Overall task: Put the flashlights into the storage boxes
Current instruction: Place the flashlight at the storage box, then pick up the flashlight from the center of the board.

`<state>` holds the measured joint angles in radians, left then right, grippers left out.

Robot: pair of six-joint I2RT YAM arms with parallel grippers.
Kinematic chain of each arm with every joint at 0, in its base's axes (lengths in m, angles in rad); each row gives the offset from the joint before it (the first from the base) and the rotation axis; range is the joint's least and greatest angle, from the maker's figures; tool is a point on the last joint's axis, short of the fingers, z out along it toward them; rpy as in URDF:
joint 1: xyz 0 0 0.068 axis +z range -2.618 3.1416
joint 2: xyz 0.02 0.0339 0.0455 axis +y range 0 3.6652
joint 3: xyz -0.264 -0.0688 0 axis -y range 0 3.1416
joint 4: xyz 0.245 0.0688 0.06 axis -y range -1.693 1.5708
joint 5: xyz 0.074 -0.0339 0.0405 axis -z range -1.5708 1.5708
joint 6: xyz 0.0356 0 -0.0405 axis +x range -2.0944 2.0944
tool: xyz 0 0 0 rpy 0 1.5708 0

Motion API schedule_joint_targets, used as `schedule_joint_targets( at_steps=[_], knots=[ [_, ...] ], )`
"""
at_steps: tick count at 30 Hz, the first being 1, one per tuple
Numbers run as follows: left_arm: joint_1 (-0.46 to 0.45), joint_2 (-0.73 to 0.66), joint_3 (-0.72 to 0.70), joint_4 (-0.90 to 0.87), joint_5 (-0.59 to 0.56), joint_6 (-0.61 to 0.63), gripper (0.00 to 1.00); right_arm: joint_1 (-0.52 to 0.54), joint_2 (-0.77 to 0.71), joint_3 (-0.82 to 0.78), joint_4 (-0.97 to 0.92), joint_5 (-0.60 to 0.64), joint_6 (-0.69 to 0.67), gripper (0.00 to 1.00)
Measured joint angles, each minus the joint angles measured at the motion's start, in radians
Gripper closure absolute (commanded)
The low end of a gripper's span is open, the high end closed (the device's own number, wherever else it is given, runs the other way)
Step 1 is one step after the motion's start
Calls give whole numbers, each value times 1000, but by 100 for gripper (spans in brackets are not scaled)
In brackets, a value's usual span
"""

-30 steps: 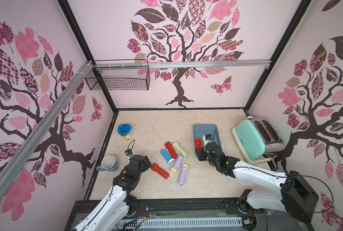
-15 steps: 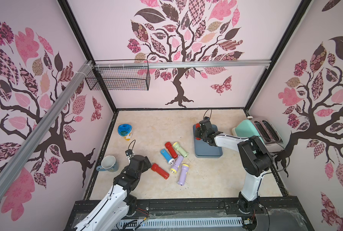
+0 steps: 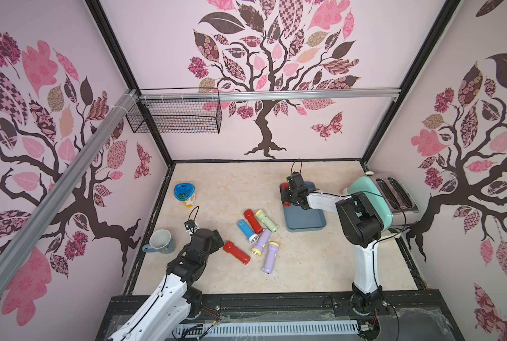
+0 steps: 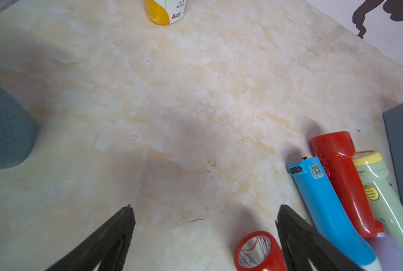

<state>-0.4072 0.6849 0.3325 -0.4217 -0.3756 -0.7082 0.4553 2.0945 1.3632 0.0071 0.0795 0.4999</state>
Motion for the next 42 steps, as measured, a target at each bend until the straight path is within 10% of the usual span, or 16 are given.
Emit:
schedule_joint_targets(
  at_steps=[8,19,26,34,42],
  knots=[
    [0,21,0,16,2,1,2,0,12,68,-46,-58,-82,32],
    [2,53,2,14,-25,0,2,-2,-32,-27,-48,-115,-109,32],
    [32,139,118,-98,-79,-74,2,-1,-345,-337,53,-220,-71,32],
    [63,89,161,-24,124,-80,32,2,-740,-759,301,-167,-42,20],
    [-162,418,446,-38,131,-124,46,29,-790,-929,442,91,45,15]
  ],
)
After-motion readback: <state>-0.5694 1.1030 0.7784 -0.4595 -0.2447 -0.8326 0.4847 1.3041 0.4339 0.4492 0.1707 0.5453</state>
